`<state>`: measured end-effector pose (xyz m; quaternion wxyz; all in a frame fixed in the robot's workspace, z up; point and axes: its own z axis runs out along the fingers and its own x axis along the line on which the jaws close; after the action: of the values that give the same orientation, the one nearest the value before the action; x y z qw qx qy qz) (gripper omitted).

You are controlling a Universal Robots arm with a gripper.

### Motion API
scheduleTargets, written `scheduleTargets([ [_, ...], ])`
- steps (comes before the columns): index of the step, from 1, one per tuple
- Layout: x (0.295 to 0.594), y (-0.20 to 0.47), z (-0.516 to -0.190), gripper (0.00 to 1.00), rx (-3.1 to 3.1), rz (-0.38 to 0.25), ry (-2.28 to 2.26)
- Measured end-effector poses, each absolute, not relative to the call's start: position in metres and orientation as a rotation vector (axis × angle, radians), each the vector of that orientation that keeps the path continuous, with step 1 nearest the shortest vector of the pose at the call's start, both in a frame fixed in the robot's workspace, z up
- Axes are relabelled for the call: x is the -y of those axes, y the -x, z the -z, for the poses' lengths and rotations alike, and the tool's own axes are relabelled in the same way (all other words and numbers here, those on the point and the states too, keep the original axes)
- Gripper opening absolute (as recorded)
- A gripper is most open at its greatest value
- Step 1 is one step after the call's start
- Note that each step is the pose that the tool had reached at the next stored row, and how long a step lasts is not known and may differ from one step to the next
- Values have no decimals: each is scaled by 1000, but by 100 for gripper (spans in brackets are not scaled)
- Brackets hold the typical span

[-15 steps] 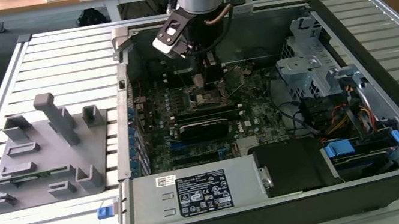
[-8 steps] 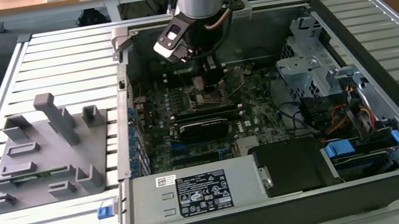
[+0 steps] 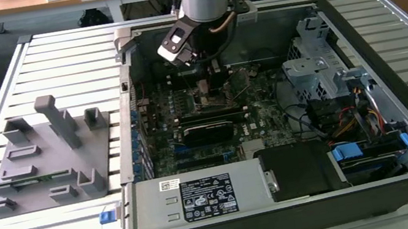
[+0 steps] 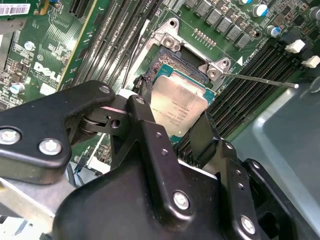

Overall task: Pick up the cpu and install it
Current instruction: 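Place the cpu into insertion slot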

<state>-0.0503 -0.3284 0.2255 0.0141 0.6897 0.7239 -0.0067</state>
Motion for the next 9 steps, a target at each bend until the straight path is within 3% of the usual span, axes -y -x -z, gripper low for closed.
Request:
scheduleTargets([
  [9, 328, 50, -215, 54, -2245, 21, -2157],
])
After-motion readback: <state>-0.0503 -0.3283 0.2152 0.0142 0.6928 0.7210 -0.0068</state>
